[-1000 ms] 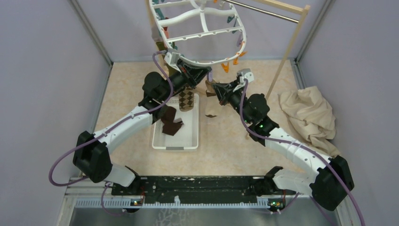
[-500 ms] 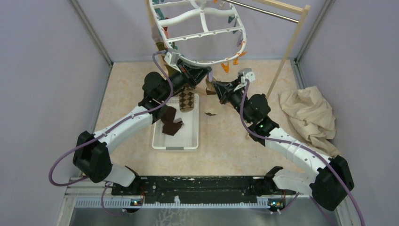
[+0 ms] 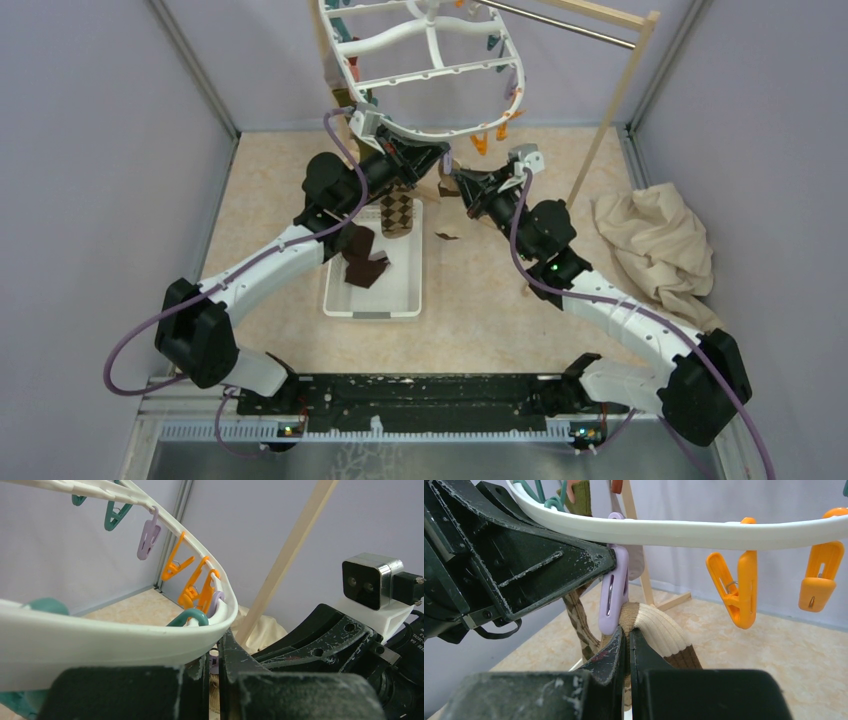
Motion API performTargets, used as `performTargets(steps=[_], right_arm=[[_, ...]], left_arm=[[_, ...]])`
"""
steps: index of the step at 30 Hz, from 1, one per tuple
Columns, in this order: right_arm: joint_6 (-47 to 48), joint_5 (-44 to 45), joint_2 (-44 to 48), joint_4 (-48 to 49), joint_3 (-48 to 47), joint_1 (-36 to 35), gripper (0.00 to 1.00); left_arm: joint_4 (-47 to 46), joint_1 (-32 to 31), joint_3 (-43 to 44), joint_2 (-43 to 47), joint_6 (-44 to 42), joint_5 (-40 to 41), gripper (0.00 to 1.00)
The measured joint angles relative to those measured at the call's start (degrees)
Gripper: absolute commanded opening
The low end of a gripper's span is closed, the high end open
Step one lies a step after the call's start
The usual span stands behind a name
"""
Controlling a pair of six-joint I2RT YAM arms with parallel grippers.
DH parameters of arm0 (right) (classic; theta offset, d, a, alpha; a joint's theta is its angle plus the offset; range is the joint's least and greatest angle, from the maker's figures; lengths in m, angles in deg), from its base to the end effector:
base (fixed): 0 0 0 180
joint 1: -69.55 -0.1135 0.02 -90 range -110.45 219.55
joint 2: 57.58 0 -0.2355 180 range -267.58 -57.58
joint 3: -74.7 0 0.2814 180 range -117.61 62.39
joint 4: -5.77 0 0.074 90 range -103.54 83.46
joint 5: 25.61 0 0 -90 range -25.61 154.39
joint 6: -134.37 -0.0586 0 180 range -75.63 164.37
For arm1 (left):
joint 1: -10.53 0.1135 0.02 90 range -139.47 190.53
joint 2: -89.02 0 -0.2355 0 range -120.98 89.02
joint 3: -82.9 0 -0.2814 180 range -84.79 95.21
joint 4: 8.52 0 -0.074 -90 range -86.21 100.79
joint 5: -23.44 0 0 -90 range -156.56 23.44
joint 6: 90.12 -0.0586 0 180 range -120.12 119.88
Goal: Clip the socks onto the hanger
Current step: Clamp the sock onto the hanger.
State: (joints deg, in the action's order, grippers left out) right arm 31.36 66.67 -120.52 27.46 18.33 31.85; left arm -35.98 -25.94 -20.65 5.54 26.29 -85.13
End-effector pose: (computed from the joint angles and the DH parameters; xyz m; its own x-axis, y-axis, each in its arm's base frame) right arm 0.2549 0.1941 0.3256 0.0704 0.3387 -0.9383 -0.6122 0.7573 0.2274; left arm 0.3057 -0.2492 0.3583 -0.1060 -0.4460 -0.8887 0.8444 0.4316 -0.3173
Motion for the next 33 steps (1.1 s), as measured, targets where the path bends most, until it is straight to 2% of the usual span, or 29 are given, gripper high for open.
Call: performTargets(steps=[2,4,10,16,24,31,33], right_arm=[[0.0,0.0,-0.3,0.3,0.0,0.0,0.00],[0.0,-0.1,-0.3,0.4,0.0,0.0,0.00],[0.0,-0.4,-0.3,0.8,0.0,0.0,0.00],[0.0,-0.8,-0.3,0.8,0.0,0.0,0.00],[0.0,-0.9,-0.6,0.8,0.0,0.0,0.00],[0.0,-0.9,-1.2,1.6,-0.6,0.0,0.00],[0.0,-0.9,-1.4,2.1,-1.2,0.0,0.04]], left_arm=[[0.0,0.0,0.0,0.0,0.0,0.0,0.04],[0.0,0.1,0.0,0.0,0.1,0.0,0.13],[0.1,0.2,0.6,-0.5,0.7,-0.2,0.28],[0.3,0.2,0.7,-0.8,1.0,-0.7,0.31],[0.6,0.2,0.7,-0.8,1.0,-1.3,0.41],[2.7,0.1,0.7,-0.9,1.0,-2.2,0.56],[3.0,0.1,0.7,-1.1,1.0,-2.4,0.57]])
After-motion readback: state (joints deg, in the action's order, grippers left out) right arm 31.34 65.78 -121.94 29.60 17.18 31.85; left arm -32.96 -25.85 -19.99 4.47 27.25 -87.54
